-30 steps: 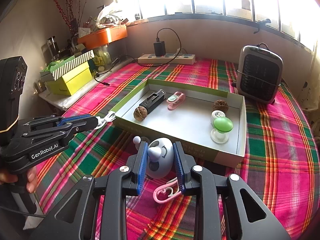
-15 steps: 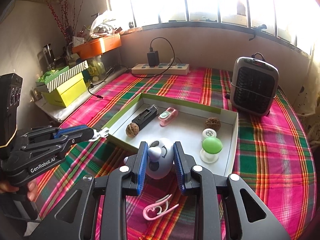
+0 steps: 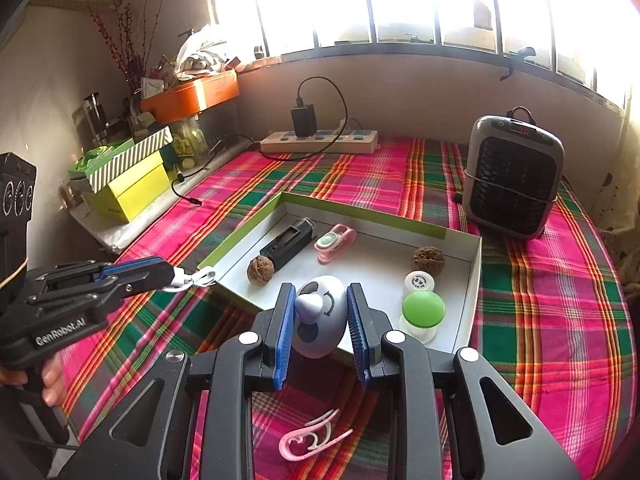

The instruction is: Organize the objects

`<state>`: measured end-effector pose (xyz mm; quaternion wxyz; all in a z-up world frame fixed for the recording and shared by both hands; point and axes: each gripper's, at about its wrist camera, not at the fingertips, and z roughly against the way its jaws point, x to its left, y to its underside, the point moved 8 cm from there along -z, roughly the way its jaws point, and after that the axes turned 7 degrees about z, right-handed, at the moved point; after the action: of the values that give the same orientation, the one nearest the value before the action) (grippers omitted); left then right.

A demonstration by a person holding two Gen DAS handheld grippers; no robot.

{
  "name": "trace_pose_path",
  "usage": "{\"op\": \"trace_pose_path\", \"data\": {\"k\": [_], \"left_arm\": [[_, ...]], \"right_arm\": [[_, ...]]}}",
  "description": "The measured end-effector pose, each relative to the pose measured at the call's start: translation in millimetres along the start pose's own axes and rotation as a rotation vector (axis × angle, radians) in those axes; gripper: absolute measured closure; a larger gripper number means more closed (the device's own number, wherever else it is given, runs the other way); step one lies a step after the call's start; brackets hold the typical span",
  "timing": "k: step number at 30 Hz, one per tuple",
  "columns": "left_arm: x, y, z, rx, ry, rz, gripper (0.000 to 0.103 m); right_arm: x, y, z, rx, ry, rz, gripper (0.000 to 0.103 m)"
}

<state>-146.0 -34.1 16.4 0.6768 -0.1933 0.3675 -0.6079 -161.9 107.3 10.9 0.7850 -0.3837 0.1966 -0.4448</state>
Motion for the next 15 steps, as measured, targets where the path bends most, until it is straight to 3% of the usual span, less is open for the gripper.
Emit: {"op": "trace_pose_path", "data": {"k": [15], "left_arm": [[-19.7, -16.1, -14.9, -0.005, 0.052, -0.029, 0.095]], "right_arm": [[-17.3, -8.0, -5.4, -0.005, 0.015, -0.012, 0.076]]}}
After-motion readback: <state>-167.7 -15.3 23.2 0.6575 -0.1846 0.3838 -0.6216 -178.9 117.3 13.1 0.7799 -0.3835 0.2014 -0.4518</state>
